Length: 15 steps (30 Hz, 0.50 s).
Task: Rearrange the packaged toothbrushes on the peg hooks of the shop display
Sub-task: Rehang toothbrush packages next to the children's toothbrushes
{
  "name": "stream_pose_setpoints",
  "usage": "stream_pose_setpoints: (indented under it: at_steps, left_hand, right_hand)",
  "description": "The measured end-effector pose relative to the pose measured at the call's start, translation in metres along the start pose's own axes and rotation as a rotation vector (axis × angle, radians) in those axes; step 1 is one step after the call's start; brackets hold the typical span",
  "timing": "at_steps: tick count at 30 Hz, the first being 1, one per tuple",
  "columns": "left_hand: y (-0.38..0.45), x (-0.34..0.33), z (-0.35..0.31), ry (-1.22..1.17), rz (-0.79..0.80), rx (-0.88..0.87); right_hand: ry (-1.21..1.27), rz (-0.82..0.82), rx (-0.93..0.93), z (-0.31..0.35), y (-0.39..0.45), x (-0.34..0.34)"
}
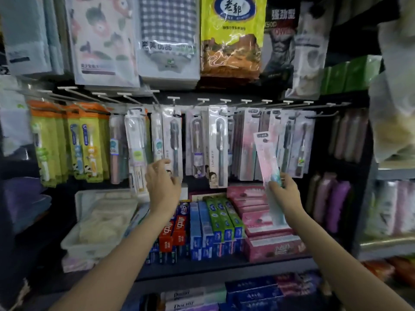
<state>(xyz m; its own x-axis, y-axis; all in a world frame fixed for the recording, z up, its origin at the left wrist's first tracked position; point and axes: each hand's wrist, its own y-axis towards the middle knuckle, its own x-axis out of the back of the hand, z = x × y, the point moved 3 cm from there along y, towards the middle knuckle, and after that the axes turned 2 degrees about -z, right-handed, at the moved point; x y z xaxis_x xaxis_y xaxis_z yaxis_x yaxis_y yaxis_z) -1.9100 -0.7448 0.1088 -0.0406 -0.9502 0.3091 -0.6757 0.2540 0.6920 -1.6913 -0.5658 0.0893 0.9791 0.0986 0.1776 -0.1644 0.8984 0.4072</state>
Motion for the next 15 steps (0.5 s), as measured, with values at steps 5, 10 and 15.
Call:
stream_pose_setpoints:
  at_steps: [5,10,15]
  left_hand:
    - [-0.02,-0.056,-0.043,-0.03,0.148,-0.09]
    - [-0.021,-0.095,-0.068,0.011,0.307,-0.051]
    - [-0.017,-0.102,-0.067,0.059,0.347,0.006]
  right_hand:
    - [-0.089,0.087,0.134,-0.007,0.044,0.043]
    - [-0.127,0.086,0.289,0.013,0.091,0.058]
    - [-0.109,0.089,0.275,0.016,0.124,0.049]
